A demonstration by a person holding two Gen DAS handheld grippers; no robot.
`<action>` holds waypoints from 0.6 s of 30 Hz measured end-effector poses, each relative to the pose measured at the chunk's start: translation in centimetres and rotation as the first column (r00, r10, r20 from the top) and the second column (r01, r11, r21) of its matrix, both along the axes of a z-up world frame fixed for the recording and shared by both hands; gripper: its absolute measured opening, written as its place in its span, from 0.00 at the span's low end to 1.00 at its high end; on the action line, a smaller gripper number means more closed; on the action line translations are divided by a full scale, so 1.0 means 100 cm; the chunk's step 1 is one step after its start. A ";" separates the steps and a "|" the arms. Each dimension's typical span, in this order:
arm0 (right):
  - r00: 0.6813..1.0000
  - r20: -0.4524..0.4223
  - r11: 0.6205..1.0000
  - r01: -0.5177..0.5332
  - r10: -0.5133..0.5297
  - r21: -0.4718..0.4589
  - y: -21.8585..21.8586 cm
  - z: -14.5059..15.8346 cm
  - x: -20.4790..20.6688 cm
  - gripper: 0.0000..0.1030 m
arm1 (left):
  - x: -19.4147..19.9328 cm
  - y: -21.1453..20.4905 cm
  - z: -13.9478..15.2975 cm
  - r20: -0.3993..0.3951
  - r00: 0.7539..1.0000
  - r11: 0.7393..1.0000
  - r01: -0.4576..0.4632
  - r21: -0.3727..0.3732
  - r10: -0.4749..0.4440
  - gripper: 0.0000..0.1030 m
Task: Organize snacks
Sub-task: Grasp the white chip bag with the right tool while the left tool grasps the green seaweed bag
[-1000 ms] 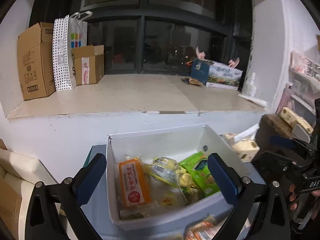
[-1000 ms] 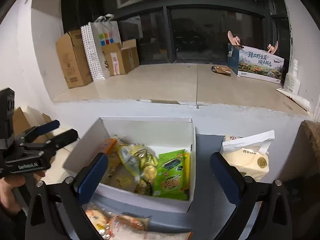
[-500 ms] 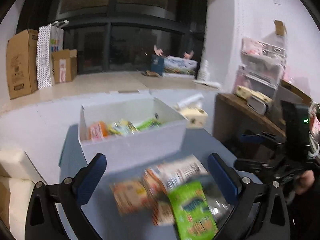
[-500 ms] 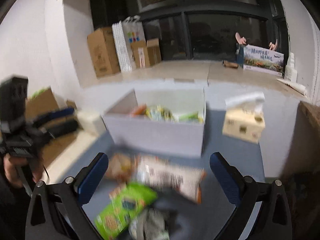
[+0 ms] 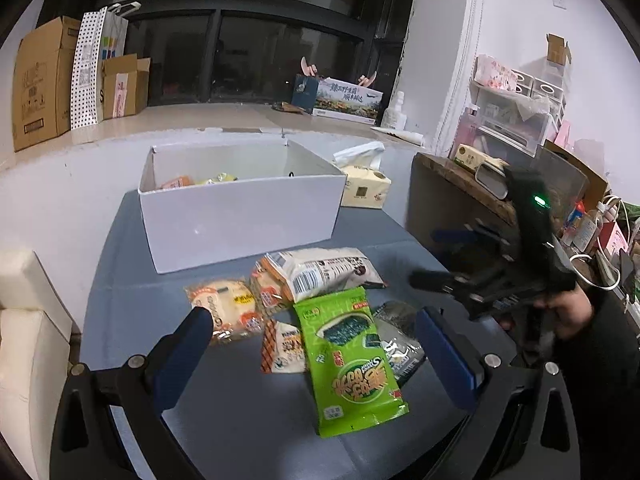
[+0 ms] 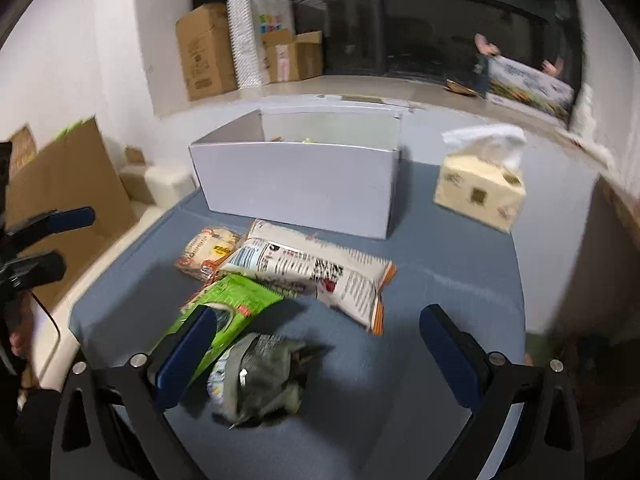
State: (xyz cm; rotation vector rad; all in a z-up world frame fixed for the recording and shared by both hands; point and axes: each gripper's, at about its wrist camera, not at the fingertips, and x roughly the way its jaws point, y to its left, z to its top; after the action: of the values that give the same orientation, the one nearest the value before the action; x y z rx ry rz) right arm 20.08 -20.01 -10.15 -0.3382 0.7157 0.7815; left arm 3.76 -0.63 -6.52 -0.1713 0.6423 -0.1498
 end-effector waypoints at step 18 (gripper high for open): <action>0.944 -0.117 0.853 -0.330 0.309 -0.404 0.109 -0.071 0.071 0.99 | 0.004 -0.016 -0.025 -0.068 0.996 0.998 0.056 -0.013 -0.057 1.00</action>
State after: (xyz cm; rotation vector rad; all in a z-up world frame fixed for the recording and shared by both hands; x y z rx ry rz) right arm 27.23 -9.08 -17.25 -0.8507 0.8867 0.9510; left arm 4.21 -2.20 -9.03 -0.1696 0.7149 -0.2031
